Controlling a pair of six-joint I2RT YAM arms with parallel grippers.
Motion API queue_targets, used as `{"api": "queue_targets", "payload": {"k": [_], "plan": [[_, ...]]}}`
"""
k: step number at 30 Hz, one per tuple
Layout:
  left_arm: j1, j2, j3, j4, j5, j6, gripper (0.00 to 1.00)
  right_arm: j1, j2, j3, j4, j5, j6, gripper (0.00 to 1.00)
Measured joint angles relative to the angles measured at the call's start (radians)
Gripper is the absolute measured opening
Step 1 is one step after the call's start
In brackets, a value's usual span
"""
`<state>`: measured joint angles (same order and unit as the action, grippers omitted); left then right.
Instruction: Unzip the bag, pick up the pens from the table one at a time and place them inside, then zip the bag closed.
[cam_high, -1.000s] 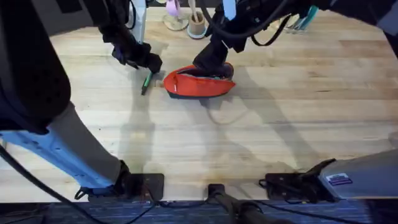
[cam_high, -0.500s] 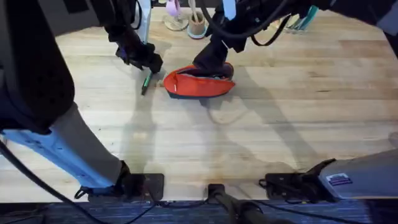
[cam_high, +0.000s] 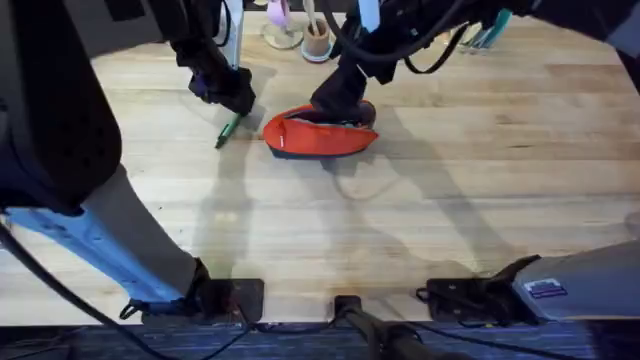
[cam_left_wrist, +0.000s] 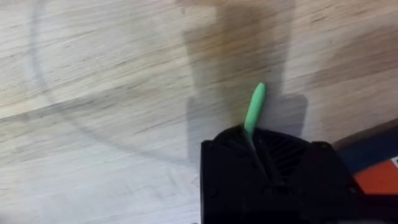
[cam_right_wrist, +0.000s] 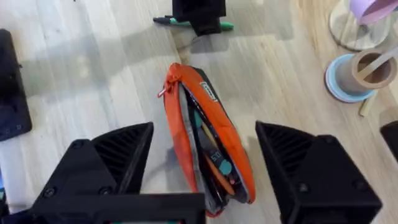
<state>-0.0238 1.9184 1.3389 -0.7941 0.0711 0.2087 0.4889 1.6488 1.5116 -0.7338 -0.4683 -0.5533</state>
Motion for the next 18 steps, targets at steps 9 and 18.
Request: {"api": "queue_targets", "payload": {"k": [9, 18], "plan": [[-0.005, 0.020, 0.065, -0.075, 0.000, -0.039, 0.043, 0.000, -0.134, -0.001, -0.023, 0.007, 0.000, 0.997], [-0.078, -0.089, 0.116, -0.082, 0.000, -0.045, 0.043, 0.000, -0.224, -0.001, -0.132, 0.126, 0.000, 0.997]]}}
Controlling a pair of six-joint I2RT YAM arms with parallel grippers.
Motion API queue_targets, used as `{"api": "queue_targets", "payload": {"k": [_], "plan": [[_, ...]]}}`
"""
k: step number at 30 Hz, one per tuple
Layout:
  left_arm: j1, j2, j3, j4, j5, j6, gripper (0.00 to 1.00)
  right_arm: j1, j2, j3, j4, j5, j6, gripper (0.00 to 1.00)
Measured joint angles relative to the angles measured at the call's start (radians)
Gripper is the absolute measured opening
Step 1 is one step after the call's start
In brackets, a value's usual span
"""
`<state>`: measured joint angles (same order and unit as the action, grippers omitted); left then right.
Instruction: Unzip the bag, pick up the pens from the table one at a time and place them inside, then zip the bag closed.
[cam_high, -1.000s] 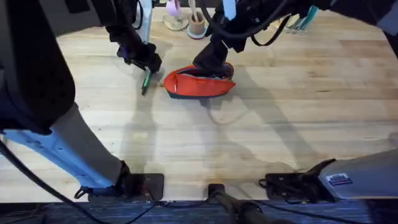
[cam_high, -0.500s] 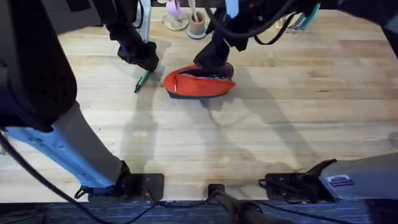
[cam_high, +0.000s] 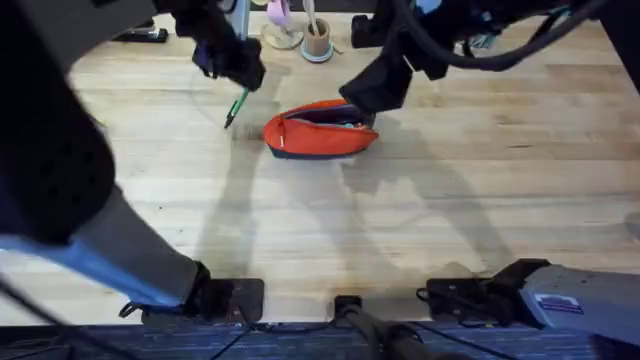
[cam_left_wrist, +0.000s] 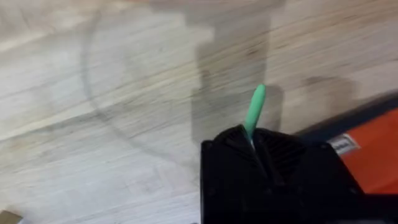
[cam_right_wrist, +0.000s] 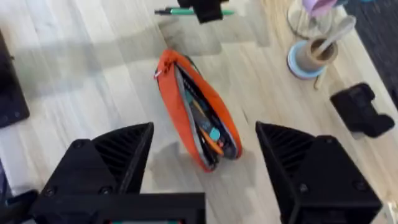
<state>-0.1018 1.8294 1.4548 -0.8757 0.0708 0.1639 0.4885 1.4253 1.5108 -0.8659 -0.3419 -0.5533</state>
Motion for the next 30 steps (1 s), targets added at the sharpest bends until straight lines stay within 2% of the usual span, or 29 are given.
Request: {"api": "queue_targets", "payload": {"k": [10, 14, 20, 24, 30], "plan": [[-0.145, -0.209, 0.009, -0.003, 0.017, 0.028, 0.043, 0.000, -0.078, -0.002, -0.065, 0.081, 0.030, 0.997], [-0.186, -0.258, 0.010, -0.003, 0.047, 0.054, 0.043, 0.000, -0.116, -0.053, -0.053, 0.094, 0.040, 0.997], [-0.208, -0.277, 0.010, -0.026, 0.117, 0.118, 0.043, 0.000, -0.200, -0.244, 0.017, 0.095, 0.093, 0.997], [-0.210, -0.277, 0.010, -0.029, 0.207, 0.164, 0.043, 0.000, -0.275, -0.348, 0.042, 0.095, 0.126, 0.997], [-0.222, -0.277, 0.010, -0.005, 0.327, 0.247, 0.043, 0.000, -0.373, -0.403, 0.050, 0.095, 0.152, 0.997]]}}
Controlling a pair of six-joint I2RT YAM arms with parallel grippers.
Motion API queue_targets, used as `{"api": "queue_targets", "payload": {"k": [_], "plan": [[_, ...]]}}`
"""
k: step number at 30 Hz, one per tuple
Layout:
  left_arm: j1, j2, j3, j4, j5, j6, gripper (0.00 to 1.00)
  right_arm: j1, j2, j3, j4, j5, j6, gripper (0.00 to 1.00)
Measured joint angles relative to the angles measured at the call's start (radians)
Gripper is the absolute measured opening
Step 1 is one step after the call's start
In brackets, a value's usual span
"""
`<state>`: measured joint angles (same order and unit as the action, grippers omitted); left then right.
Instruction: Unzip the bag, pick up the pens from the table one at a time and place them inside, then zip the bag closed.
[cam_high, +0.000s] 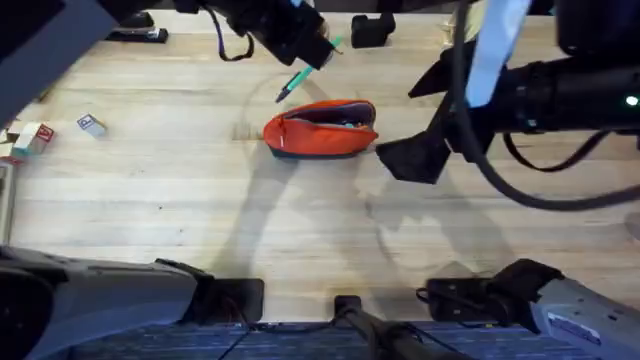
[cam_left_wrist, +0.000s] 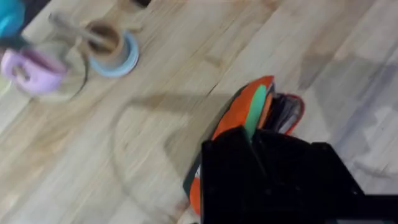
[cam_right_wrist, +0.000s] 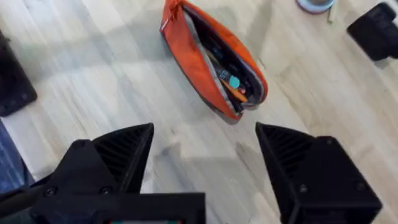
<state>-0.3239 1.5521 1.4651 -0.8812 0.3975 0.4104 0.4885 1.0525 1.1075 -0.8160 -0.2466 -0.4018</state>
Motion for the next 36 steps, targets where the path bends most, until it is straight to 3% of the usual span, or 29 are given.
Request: {"api": "queue_targets", "payload": {"k": [8, 21, 25, 36], "plan": [[-0.038, 0.042, 0.001, 0.082, 0.153, 0.065, 0.043, 0.000, -0.021, -0.004, 0.010, 0.000, 0.006, 0.997], [-0.131, 0.201, 0.002, 0.089, 0.197, 0.229, 0.044, 0.000, -0.021, -0.004, 0.035, 0.008, 0.006, 0.997], [-0.132, 0.227, 0.002, 0.067, 0.167, 0.242, 0.044, 0.000, -0.021, -0.004, 0.048, 0.008, 0.006, 0.997], [-0.132, 0.300, 0.002, -0.046, -0.046, 0.278, 0.044, 0.000, -0.017, -0.004, 0.054, 0.015, 0.006, 0.997]]}}
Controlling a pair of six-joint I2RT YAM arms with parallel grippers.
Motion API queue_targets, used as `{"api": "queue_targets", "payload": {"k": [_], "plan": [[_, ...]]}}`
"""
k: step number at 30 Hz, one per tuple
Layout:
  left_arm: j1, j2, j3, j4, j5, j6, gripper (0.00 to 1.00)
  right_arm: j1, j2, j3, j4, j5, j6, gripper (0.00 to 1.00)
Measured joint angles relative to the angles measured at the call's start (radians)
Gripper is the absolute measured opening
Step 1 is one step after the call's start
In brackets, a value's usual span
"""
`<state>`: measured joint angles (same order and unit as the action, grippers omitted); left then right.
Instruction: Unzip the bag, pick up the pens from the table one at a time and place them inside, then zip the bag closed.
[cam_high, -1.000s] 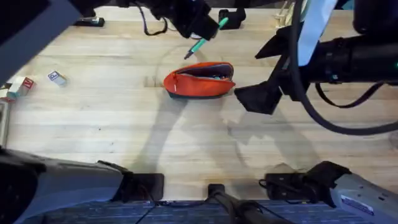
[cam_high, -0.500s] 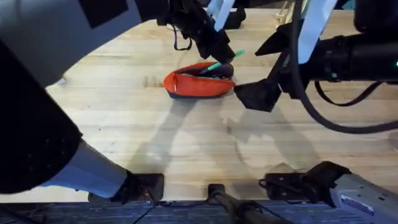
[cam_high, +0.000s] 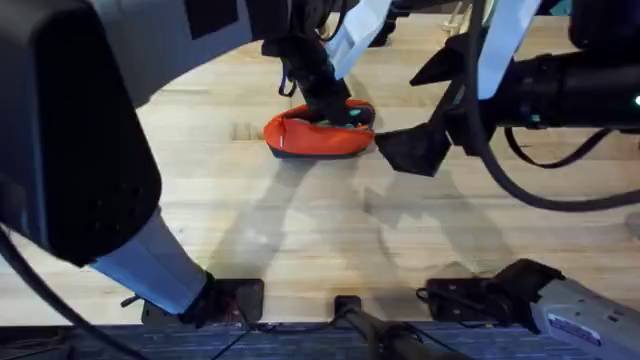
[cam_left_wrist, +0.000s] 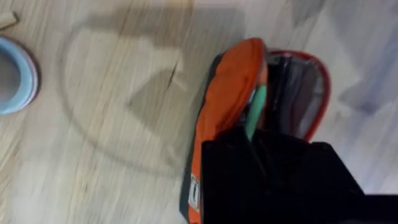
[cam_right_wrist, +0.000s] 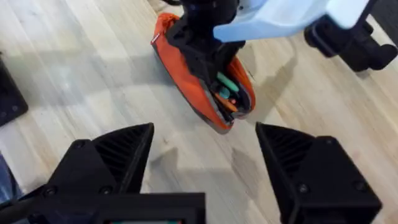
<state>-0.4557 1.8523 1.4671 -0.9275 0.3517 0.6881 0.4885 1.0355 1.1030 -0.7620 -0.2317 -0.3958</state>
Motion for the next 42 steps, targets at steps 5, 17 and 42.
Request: {"api": "queue_targets", "payload": {"k": [5, 17, 42], "plan": [[0.000, 0.000, 0.000, -0.018, -0.086, 0.013, 0.044, 0.000, 0.008, 0.000, 0.000, 0.000, 0.000, 0.997], [0.000, 0.000, 0.000, -0.024, -0.114, 0.023, 0.570, -0.001, 0.012, -0.001, 0.000, 0.000, 0.000, 0.998], [0.026, -0.098, 0.002, -0.126, -0.061, 0.023, 0.994, -0.001, 0.044, -0.001, 0.011, 0.000, 0.000, 0.998]]}}
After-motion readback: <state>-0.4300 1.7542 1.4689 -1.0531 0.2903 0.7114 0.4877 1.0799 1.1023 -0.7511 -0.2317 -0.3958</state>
